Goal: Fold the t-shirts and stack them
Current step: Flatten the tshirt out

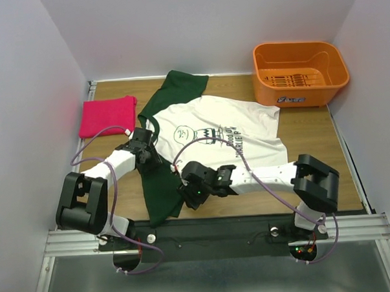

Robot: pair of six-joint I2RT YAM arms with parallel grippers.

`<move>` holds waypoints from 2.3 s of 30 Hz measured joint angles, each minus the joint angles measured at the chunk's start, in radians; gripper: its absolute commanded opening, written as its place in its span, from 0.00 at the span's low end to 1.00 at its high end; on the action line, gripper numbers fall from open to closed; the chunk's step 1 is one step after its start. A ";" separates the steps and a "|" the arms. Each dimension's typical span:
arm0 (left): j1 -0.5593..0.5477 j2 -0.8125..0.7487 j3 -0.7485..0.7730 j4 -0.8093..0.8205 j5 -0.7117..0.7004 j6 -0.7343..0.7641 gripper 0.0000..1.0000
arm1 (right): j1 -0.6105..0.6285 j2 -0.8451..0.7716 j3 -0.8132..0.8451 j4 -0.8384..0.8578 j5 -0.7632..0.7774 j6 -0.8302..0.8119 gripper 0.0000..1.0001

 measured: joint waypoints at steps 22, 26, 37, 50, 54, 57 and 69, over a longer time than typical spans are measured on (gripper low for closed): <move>0.000 0.015 0.000 0.065 -0.022 0.095 0.57 | 0.125 0.228 0.166 0.084 0.000 -0.083 0.38; 0.000 0.015 0.000 0.069 -0.023 0.098 0.57 | 0.127 0.228 0.166 0.086 0.000 -0.083 0.38; 0.000 0.052 0.026 0.078 -0.030 0.115 0.57 | 0.127 0.250 0.176 0.089 0.028 -0.083 0.33; 0.016 0.212 0.194 0.075 -0.075 0.151 0.57 | 0.127 0.215 0.152 0.010 0.073 -0.055 0.28; 0.016 0.283 0.266 0.072 -0.092 0.166 0.57 | 0.127 0.194 0.140 -0.037 0.082 -0.047 0.28; 0.016 0.307 0.297 0.063 -0.093 0.172 0.59 | 0.127 0.193 0.140 -0.041 0.082 -0.046 0.29; 0.016 0.003 0.322 -0.057 -0.106 0.161 0.73 | 0.122 0.065 0.168 -0.160 0.208 0.009 0.53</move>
